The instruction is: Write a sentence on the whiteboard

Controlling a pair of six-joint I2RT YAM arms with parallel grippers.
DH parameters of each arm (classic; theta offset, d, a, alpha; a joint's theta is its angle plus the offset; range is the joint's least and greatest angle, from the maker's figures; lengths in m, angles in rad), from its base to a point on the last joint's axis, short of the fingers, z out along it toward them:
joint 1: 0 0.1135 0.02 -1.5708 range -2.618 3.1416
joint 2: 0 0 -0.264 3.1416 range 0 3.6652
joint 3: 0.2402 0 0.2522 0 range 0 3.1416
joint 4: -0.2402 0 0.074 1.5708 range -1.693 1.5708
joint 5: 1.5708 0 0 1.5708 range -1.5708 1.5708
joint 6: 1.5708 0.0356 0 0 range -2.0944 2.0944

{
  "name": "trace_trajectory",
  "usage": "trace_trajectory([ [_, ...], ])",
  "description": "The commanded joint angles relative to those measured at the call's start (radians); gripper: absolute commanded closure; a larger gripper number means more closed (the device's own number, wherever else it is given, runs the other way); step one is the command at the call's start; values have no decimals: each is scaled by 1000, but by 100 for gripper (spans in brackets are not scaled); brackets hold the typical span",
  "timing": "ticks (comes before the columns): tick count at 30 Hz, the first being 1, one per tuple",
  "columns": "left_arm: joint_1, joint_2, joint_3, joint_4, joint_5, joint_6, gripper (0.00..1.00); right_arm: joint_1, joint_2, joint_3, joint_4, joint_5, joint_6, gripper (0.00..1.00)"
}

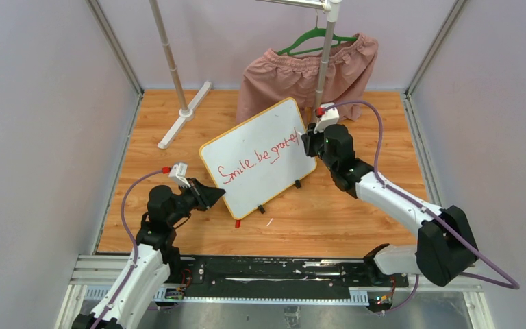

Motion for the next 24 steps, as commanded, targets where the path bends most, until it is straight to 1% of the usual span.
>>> trace_trajectory([
  [1, -8, 2, 20, -44, -1, 6, 100, -14, 16, 37, 30, 3, -13, 100],
  [10, -9, 2, 20, -44, -3, 5, 100, -15, 35, 40, 31, 3, -15, 100],
  [24, -9, 1, 20, -45, -2, 5, 100, -14, 18, -41, 38, 4, 10, 100],
])
